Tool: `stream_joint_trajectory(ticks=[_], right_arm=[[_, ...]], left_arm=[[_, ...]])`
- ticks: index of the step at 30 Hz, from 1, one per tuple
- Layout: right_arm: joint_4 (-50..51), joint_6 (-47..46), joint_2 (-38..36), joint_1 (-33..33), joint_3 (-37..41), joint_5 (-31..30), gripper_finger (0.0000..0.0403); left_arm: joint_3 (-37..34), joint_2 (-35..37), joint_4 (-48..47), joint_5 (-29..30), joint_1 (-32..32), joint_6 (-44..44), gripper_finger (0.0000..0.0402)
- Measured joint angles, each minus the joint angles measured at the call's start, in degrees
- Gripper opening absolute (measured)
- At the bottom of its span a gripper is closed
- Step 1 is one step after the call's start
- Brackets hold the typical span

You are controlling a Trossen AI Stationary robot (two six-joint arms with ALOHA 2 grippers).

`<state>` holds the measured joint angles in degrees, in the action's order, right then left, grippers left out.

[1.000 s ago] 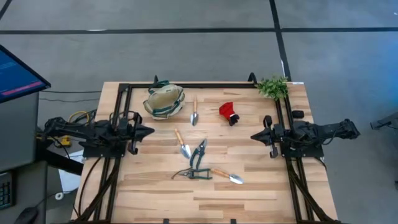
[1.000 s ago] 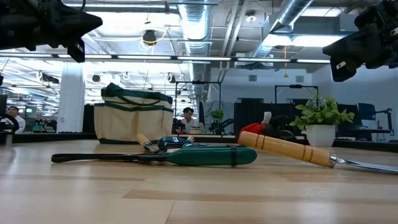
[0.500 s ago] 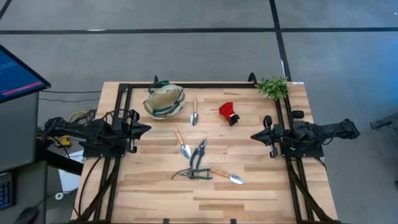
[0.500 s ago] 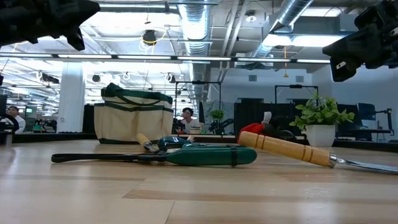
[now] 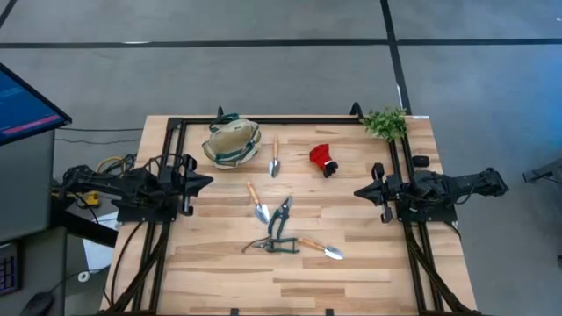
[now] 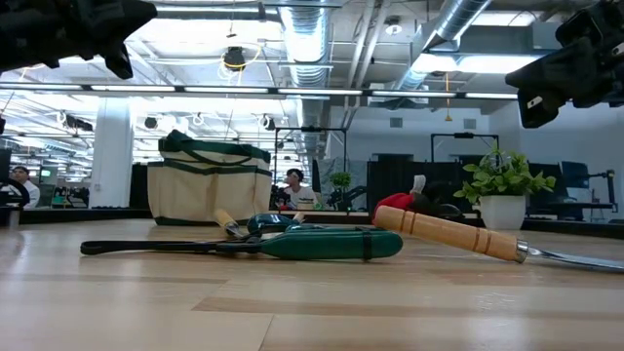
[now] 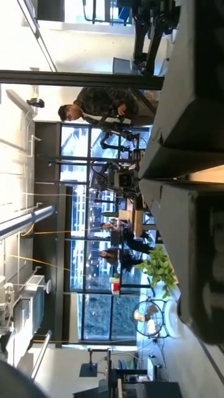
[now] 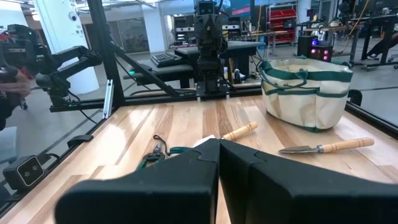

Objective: Pick & Place Garden tools in Gardening bag
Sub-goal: Put the green shear scissors into the yellow gardening bag

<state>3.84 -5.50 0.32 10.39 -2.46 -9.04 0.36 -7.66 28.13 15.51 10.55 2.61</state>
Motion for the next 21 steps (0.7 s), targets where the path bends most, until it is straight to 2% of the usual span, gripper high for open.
stream_joint_trajectory(ticks=[6, 9, 15, 21], right_arm=[[0.00, 0.00, 0.00, 0.00, 0.00, -0.04, 0.0000], [-0.18, 0.02, 0.00, 0.00, 0.02, -1.52, 0.0000], [-0.90, 0.04, 0.00, 0.00, 0.02, -7.88, 0.0000], [-1.46, 0.02, 0.00, 0.00, 0.09, -9.49, 0.0000]], left_arm=[[0.01, -0.44, 0.33, -0.01, -0.01, -1.37, 0.0003], [0.00, -3.00, 0.21, -0.02, 0.00, -2.33, 0.0003], [2.45, -15.00, -0.10, 3.10, 0.00, -11.50, 0.0003], [11.65, -30.07, -0.06, 3.23, 0.00, -11.90, 0.0002]])
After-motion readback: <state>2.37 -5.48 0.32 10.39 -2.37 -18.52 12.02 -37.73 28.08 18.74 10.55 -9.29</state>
